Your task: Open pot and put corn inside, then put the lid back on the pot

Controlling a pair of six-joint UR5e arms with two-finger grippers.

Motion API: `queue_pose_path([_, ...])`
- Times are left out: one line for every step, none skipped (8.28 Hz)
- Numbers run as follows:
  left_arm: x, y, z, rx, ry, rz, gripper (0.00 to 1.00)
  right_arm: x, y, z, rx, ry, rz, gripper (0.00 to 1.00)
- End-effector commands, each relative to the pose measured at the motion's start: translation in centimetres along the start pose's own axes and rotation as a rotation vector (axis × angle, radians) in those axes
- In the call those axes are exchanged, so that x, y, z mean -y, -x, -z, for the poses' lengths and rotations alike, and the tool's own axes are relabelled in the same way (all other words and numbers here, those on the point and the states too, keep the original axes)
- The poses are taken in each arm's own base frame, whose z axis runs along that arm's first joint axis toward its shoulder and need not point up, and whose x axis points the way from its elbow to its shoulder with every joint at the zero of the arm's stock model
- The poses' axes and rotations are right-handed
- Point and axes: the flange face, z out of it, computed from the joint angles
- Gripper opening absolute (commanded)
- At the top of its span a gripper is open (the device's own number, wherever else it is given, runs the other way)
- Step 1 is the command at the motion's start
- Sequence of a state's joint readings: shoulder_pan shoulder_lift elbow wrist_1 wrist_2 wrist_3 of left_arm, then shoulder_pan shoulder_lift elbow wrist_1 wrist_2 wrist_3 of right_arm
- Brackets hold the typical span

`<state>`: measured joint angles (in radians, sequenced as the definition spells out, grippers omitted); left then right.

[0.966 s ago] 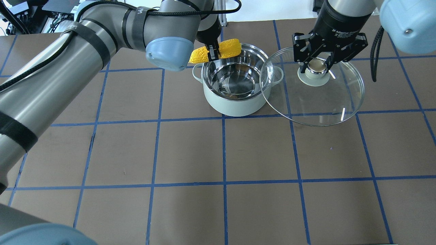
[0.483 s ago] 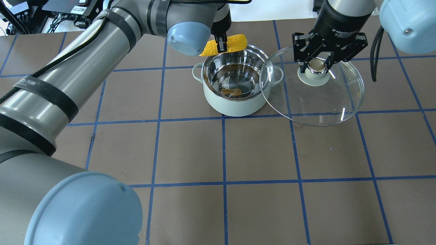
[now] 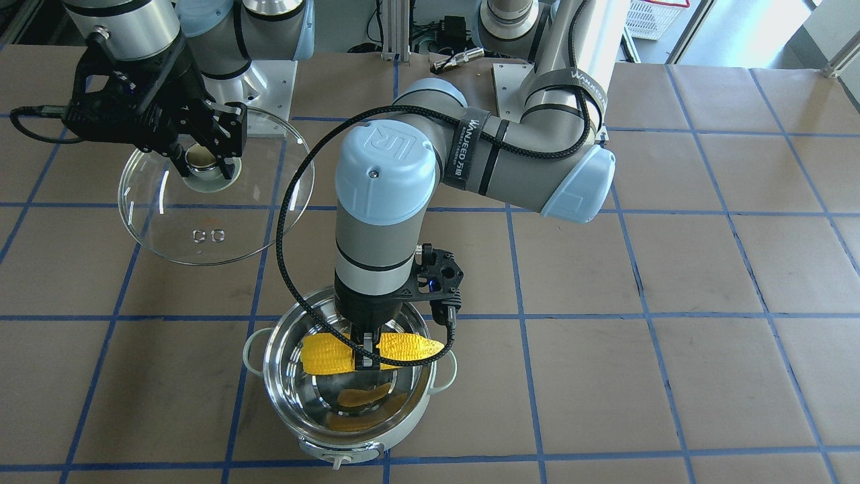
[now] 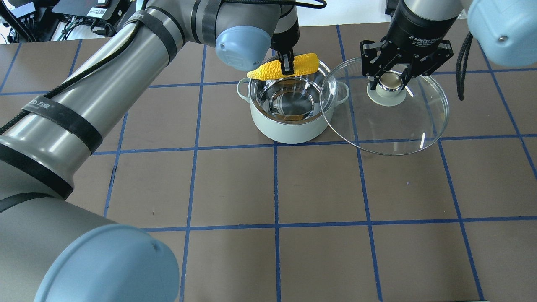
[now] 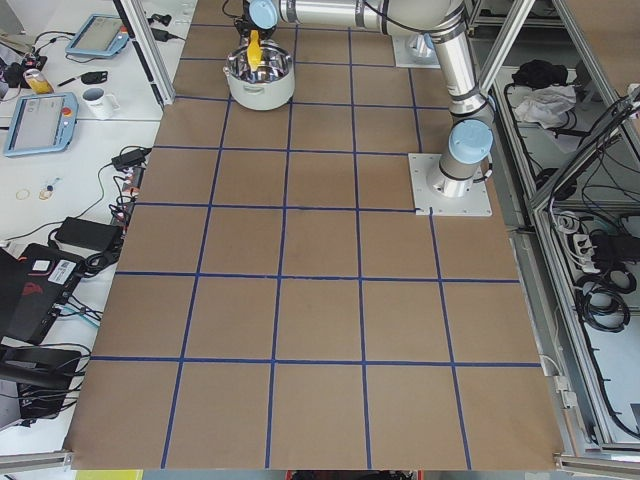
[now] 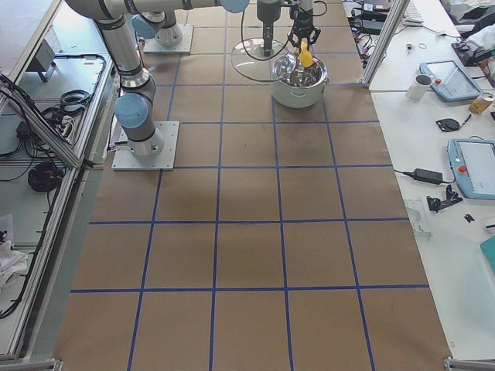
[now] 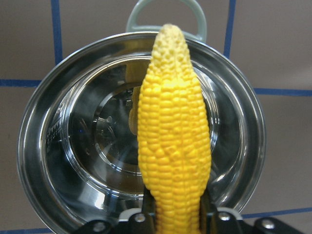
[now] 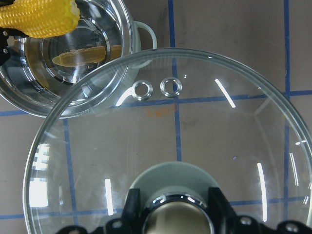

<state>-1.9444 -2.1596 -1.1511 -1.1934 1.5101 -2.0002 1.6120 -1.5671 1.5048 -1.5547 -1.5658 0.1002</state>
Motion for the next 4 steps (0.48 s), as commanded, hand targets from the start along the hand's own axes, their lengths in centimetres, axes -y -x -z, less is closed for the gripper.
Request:
queue_pose_path([-0.3,0.1,-1.4,0.011,-0.001,-0.017,0.00,0.0,0.0,0.0,0.000,-0.001,0.002,0.40])
queue_pose_path([-0.4,-0.2,-2.0,0.007,0.000,-0.016,0.00,0.0,0.0,0.1,0.001,-0.003,0.004,0.40])
queue_pose_path([-0.4,-0.1,-2.6,0.015,-0.003,-0.001,0.00,0.1,0.0,0.0,0.001,-0.003,0.002,0.40])
queue_pose_path([-0.3,-0.1,-2.8,0.020,-0.004,-0.001,0.00,0.0,0.0,0.1,0.000,-0.004,0.002,0.40])
